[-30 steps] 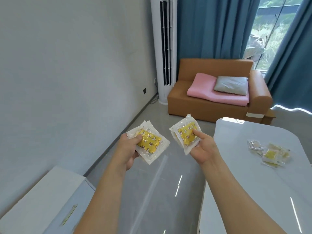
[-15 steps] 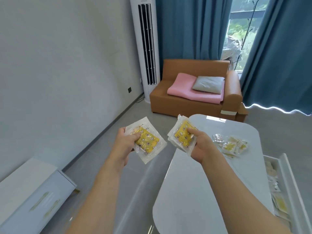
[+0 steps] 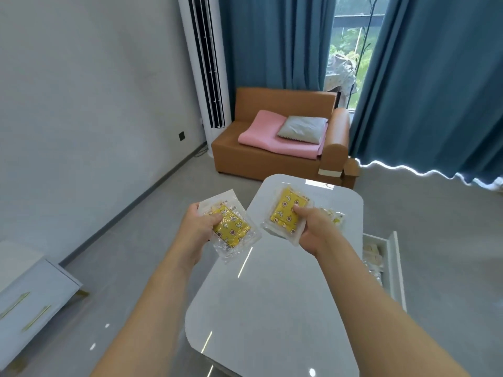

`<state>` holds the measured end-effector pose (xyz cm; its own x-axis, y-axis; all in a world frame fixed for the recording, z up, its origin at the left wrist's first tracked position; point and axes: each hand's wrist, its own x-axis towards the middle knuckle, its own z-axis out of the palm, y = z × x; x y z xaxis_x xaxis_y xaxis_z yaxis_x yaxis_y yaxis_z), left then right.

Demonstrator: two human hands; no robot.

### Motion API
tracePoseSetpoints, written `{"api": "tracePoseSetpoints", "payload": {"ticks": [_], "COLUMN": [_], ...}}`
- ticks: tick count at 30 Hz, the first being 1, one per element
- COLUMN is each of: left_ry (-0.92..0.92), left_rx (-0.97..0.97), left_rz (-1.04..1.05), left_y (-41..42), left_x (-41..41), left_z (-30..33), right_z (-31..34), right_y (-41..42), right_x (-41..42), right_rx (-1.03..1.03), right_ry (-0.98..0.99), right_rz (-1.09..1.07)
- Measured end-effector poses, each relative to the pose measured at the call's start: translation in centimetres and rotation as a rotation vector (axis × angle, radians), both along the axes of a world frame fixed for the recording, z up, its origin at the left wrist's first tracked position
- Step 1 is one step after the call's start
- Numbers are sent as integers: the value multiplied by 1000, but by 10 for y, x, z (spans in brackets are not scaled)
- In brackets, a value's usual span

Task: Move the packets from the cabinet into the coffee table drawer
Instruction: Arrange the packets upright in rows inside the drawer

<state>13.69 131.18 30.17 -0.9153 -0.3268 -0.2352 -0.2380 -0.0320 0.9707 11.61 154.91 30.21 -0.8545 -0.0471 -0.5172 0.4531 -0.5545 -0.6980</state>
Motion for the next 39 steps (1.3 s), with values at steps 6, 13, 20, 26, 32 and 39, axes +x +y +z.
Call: {"api": "tracePoseSetpoints", "payload": {"ticks": [6,13,20,26,32,39], "left_ry": [0,-14,-59,-74,-81,-100], "left_rx": [50,42,78,105,90,102], "left_rz": [66,15,-10,124,167,270], "left_y": [151,258,378,483,544,589], "left_x": [25,22,11,-6,-18,-73], "left_z": [-8,-12,-29,-37,-40,-72], "right_z": [-3,-7,-18,-34,-38,-52], "right_y": [163,272,387,491,549,593], "right_x": [18,17,2,-39,-74,-140], "right_rx": [81,171,286,395,514,644], "right_ry": [4,-14,-96,-138,-94,33], "right_rz": [-1,-24,-73,-11,94,152]}}
